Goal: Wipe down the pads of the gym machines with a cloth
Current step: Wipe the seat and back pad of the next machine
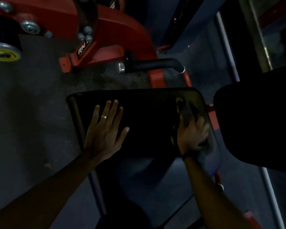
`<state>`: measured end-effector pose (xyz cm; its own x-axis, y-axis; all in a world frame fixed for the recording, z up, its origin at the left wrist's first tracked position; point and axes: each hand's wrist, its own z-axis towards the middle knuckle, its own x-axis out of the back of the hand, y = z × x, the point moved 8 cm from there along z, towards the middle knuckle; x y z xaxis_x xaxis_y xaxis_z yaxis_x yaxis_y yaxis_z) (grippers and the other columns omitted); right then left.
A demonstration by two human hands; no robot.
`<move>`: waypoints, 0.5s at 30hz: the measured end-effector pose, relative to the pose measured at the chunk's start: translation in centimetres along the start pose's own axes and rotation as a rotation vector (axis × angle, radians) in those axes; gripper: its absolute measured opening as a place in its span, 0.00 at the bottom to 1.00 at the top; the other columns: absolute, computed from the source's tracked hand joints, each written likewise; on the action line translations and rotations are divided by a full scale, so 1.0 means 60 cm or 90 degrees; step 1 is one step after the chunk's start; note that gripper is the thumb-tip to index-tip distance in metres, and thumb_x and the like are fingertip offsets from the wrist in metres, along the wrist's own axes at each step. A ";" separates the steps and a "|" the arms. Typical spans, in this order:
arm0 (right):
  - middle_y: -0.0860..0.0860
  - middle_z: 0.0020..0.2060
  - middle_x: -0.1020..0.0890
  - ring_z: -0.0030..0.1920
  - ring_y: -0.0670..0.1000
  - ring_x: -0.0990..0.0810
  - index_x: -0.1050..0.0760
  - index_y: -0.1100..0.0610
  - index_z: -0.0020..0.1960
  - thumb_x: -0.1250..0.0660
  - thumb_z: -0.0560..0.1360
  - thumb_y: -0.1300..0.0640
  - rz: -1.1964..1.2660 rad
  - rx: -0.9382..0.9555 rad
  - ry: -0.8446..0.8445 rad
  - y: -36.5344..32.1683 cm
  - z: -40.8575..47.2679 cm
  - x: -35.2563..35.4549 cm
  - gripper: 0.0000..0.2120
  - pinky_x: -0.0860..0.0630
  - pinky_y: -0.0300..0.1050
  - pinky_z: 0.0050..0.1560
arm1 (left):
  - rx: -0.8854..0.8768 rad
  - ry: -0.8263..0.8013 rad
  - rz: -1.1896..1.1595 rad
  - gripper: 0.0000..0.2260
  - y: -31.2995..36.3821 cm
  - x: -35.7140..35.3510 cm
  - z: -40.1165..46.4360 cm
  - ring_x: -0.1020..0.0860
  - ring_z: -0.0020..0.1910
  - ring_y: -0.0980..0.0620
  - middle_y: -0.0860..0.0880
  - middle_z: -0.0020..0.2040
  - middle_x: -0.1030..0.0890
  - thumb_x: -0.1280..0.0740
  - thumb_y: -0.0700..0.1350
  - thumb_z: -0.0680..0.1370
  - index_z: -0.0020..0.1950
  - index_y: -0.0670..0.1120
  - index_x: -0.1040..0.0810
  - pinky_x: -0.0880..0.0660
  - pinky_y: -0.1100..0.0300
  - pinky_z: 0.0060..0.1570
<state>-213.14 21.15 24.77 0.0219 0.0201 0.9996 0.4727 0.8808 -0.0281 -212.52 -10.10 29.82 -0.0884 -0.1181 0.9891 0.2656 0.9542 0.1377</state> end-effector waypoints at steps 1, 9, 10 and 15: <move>0.66 0.57 0.21 0.55 0.70 0.23 0.20 0.62 0.57 0.38 0.79 0.46 -0.005 -0.050 0.009 0.048 -0.057 0.009 0.21 0.25 0.64 0.51 | -0.007 0.002 -0.011 0.28 -0.004 0.005 0.009 0.34 0.75 0.36 0.37 0.75 0.32 0.46 0.57 0.82 0.72 0.37 0.27 0.42 0.37 0.74; 0.64 0.66 0.27 0.65 0.68 0.30 0.25 0.57 0.67 0.41 0.81 0.43 -0.012 -0.347 -0.109 0.094 -0.087 -0.011 0.23 0.33 0.66 0.59 | -0.126 0.028 -0.034 0.25 0.003 0.007 0.055 0.33 0.75 0.37 0.37 0.76 0.33 0.41 0.55 0.81 0.68 0.38 0.23 0.41 0.36 0.74; 0.63 0.69 0.30 0.69 0.66 0.33 0.26 0.56 0.68 0.39 0.80 0.46 0.023 -0.389 -0.097 0.079 -0.030 -0.019 0.21 0.36 0.65 0.64 | -0.125 0.034 -0.041 0.25 0.002 0.009 0.053 0.33 0.75 0.38 0.37 0.76 0.32 0.41 0.55 0.81 0.67 0.38 0.22 0.41 0.36 0.75; 0.57 0.68 0.29 0.68 0.62 0.32 0.25 0.54 0.66 0.52 0.79 0.51 0.053 -0.194 -0.051 -0.134 0.146 -0.013 0.23 0.35 0.59 0.62 | -0.111 0.041 -0.041 0.24 -0.004 0.009 0.059 0.34 0.76 0.38 0.38 0.75 0.32 0.40 0.56 0.81 0.65 0.38 0.21 0.44 0.37 0.75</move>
<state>-224.67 18.18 24.28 0.0078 0.1347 0.9909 0.7144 0.6926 -0.0998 -216.00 -9.43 30.13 -0.0508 -0.2007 0.9783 0.4237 0.8827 0.2031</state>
